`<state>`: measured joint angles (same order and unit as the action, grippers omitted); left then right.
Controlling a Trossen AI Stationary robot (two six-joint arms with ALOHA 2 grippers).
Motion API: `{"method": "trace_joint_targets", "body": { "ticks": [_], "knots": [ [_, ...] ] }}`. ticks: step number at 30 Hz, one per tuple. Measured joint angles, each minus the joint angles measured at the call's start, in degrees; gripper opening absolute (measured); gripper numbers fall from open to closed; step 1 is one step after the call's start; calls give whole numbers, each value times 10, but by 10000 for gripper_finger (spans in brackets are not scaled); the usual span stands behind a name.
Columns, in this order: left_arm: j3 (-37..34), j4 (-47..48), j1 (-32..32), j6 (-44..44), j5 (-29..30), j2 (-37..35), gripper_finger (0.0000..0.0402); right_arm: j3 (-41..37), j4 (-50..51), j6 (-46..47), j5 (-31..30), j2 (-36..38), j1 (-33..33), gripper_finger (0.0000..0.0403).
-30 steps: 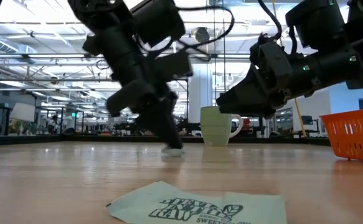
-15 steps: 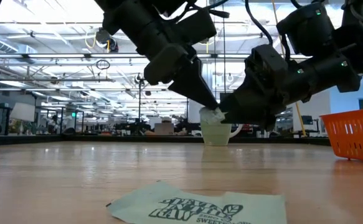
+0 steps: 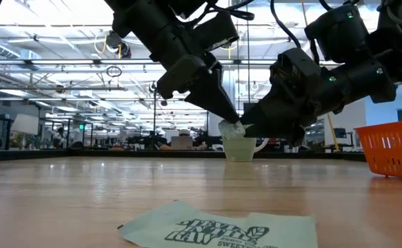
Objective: Pick and place Stevia / Truvia into bins
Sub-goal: Put the top stevia packet into the orange bin
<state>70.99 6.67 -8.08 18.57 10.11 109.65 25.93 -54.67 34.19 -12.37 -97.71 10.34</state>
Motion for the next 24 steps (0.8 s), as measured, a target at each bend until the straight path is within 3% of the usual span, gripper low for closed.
{"method": "trace_joint_targets", "body": {
  "ticks": [8, 16, 24],
  "knots": [
    [0, 38, 1, -13, 35, 0, 8, 0, 10, -8, 9, 0, -2, 173],
    [1, -53, 4, -6, -6, -1, 12, 9, -9, -17, 14, 0, -2, 173],
    [1, -55, 3, -6, -10, -1, 13, 24, -3, -36, 35, 0, -2, 164]
  ]
}}
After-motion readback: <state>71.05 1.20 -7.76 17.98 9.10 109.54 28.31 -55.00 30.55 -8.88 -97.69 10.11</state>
